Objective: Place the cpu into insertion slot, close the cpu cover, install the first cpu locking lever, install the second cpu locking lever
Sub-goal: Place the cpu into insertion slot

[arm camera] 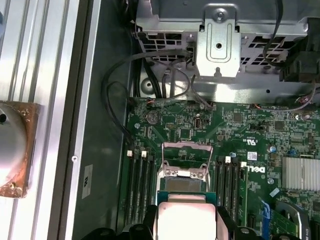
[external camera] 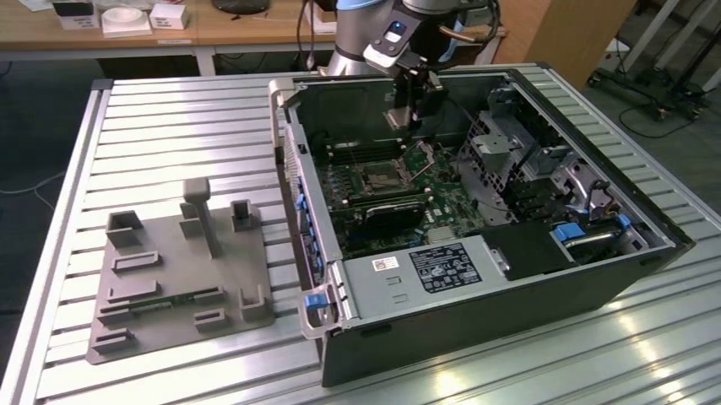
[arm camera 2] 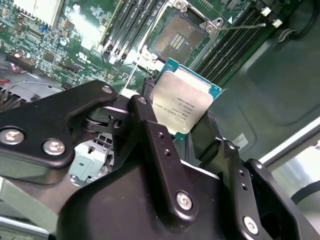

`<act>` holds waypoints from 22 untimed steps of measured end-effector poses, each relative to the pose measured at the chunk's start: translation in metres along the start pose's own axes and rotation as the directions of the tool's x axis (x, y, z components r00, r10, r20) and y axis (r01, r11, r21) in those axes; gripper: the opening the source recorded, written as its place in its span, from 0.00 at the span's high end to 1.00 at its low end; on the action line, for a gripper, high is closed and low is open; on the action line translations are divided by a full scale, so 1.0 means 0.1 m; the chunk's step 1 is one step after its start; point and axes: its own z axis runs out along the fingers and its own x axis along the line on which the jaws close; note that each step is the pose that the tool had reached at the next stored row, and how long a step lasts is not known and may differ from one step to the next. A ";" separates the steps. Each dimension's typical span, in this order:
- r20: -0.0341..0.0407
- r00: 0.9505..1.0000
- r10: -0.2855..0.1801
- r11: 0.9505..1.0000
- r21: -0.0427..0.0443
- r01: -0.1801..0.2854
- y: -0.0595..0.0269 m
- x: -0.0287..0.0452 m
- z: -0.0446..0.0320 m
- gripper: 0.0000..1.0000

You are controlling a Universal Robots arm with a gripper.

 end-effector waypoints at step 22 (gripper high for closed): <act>0.000 1.000 -0.004 1.000 0.002 0.004 -0.010 0.011 0.127 0.46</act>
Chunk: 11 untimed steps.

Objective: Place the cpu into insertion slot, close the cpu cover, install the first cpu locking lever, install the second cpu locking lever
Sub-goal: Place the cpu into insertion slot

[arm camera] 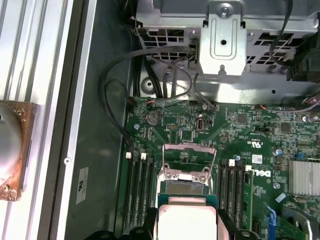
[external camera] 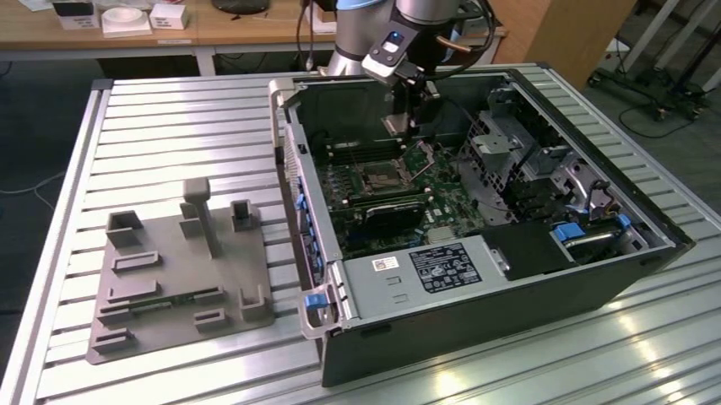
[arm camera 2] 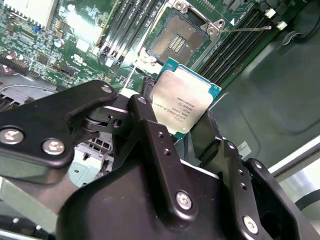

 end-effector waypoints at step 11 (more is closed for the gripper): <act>-0.001 1.000 0.023 0.999 0.041 -0.023 -0.010 0.046 0.164 0.46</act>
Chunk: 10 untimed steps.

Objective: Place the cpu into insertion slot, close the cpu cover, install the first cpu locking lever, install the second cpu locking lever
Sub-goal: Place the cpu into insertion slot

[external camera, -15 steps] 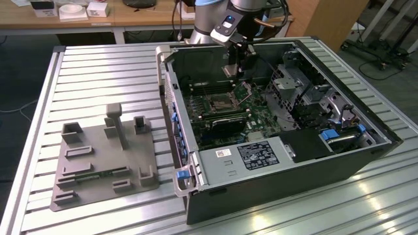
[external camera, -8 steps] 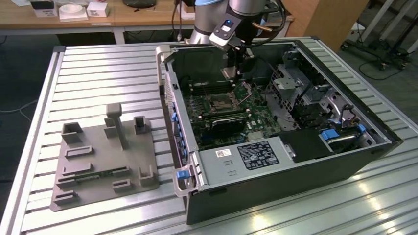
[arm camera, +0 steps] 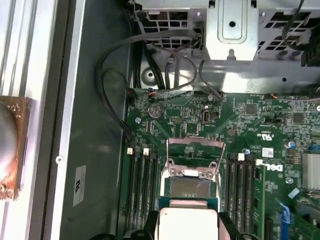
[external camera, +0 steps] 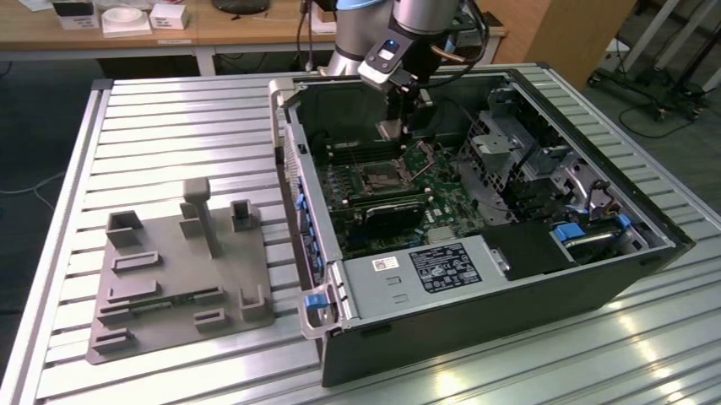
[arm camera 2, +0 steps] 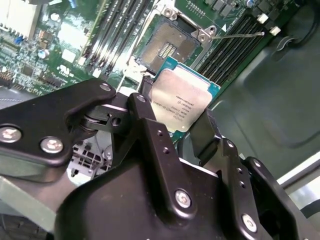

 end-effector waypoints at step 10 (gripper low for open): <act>0.002 0.999 0.050 0.999 0.003 -0.050 -0.007 0.014 0.182 0.46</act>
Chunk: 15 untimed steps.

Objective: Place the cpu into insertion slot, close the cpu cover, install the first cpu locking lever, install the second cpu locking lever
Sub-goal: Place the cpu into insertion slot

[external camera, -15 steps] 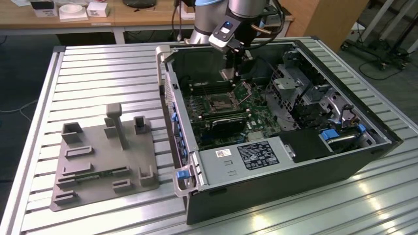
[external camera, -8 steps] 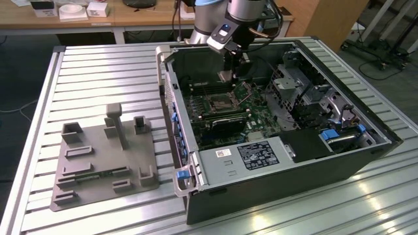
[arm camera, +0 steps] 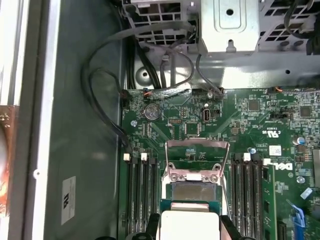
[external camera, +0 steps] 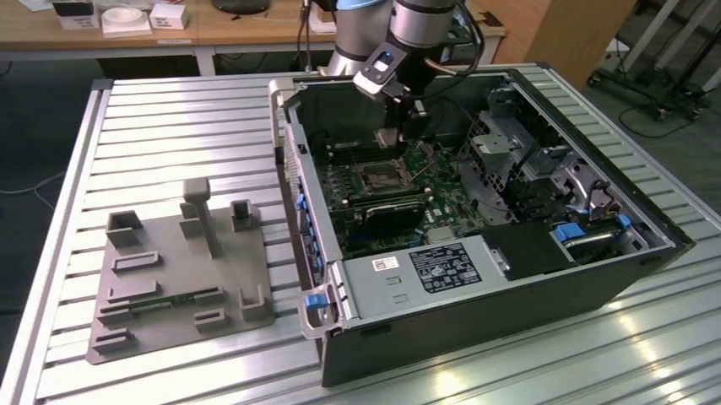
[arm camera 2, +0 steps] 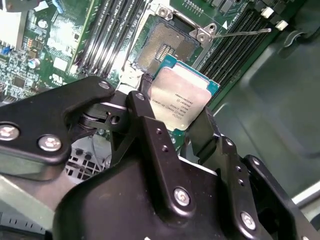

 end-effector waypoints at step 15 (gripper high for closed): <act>-0.001 1.000 -0.023 0.999 0.027 0.023 -0.010 0.004 0.254 0.46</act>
